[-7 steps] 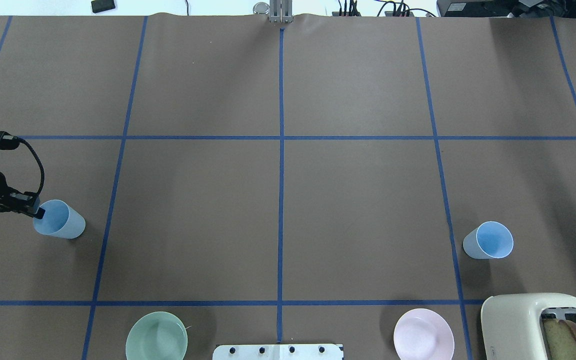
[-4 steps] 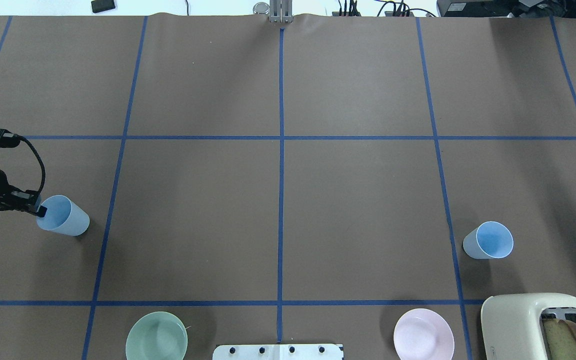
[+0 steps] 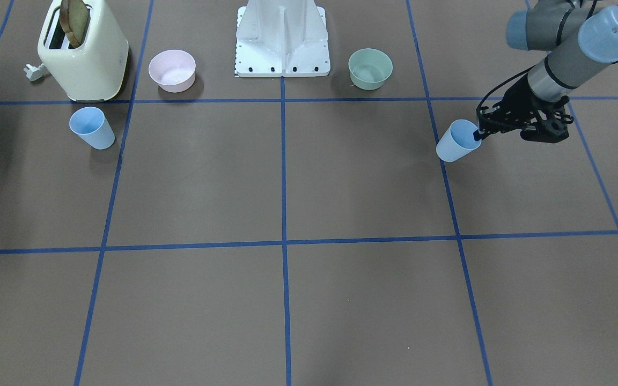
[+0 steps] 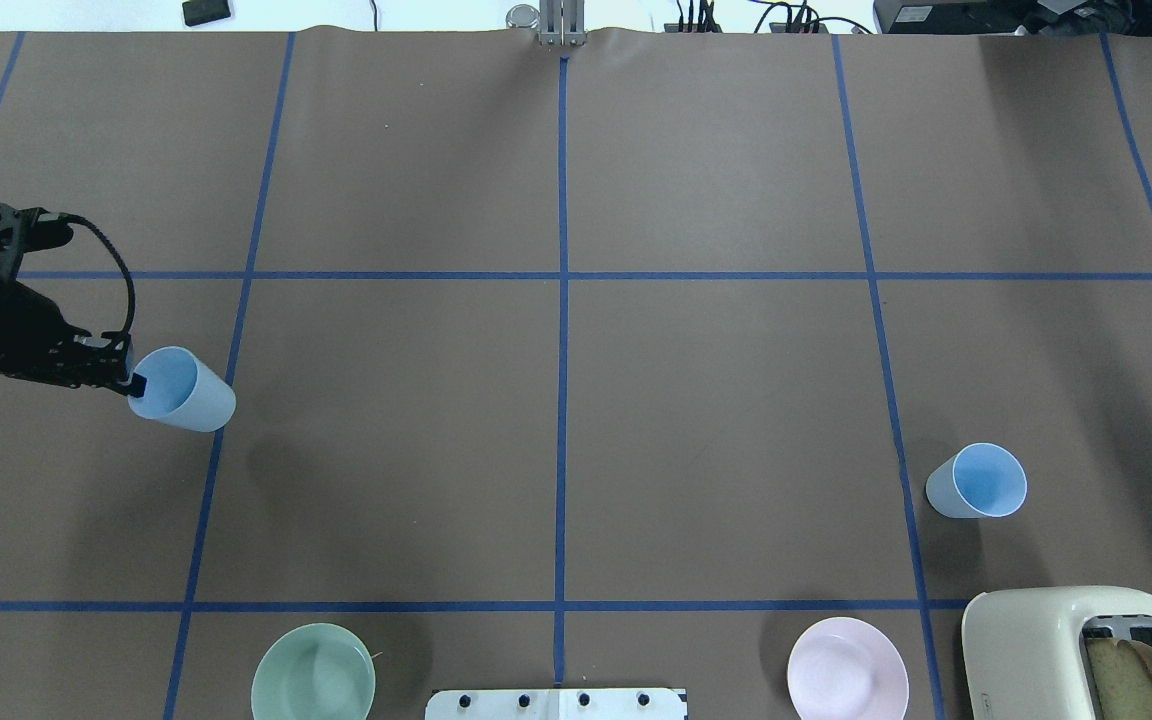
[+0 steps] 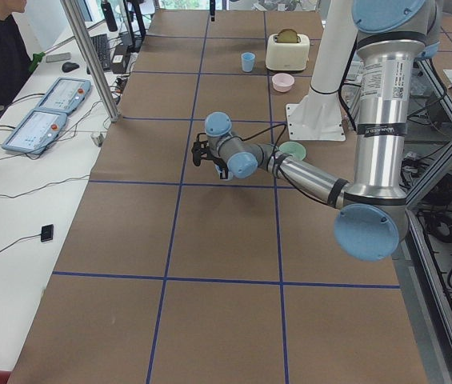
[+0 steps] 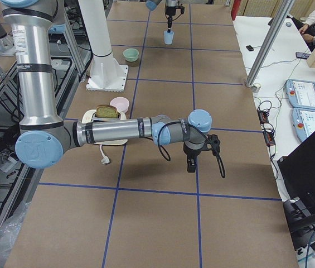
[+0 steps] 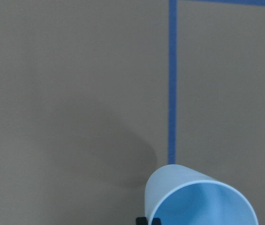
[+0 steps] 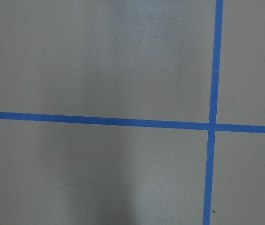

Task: Stack blue cups with both arms
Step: 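Carry the held cup with the left gripper to the table center and set it down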

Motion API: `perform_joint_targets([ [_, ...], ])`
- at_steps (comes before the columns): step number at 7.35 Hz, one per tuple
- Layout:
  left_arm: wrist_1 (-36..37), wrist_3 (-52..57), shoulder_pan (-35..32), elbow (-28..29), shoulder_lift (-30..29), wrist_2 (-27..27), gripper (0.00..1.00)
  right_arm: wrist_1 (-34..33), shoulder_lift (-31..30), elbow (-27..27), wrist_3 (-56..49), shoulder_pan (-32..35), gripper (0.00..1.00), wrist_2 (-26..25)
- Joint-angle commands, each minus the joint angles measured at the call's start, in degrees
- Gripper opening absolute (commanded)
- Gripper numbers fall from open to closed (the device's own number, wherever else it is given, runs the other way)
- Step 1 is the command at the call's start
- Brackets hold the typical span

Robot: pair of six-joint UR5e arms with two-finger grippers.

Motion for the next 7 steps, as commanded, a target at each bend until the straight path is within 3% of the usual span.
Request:
perform_joint_targets([
  [1,15.8,-2.6,0.0,0.2,-13.5,0.4,0.00,0.0,0.0,0.1,0.0,0.0,1.00,0.0],
  [3,21.4,-3.3,0.3,1.5,-20.0,1.0,0.00,0.2,0.1,1.0,-0.1,-0.1,1.00,0.5],
  [5,21.5,-10.0,2.4,7.1,-28.1,4.1,0.00,10.1,0.0,2.2,1.2,-1.1,1.00,1.6],
  [7,21.4,-14.9,5.0,12.1,-35.2,4.1,0.00,13.8,0.1,3.2,1.3,-5.3,1.00,2.0],
])
